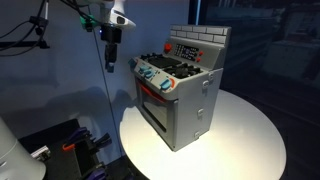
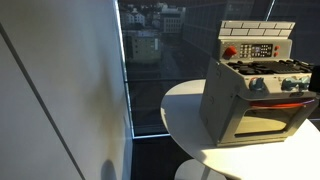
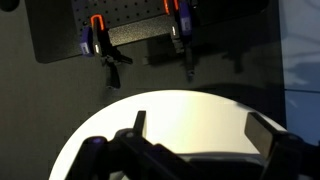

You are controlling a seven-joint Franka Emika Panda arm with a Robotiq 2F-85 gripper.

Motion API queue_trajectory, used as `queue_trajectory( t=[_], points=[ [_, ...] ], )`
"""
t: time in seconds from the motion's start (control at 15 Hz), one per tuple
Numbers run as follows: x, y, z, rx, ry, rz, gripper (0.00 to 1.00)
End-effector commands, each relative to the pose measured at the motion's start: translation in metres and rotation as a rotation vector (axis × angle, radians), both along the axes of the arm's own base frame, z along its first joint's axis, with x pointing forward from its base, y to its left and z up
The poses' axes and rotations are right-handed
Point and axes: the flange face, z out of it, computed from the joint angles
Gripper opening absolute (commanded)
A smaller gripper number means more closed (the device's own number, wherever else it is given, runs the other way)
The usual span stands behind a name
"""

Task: Press the top switch on the stove

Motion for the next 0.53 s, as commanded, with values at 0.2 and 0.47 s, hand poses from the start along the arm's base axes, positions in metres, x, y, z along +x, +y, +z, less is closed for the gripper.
queue_trajectory(
  t=[0.2, 0.47],
  points=[
    [0.019, -0.018, 0.023, 0.011, -0.04, -0.033, 1.0],
    [0.039, -0.04, 0.052, 0.029, -0.093, -0.072, 1.0]
  ],
)
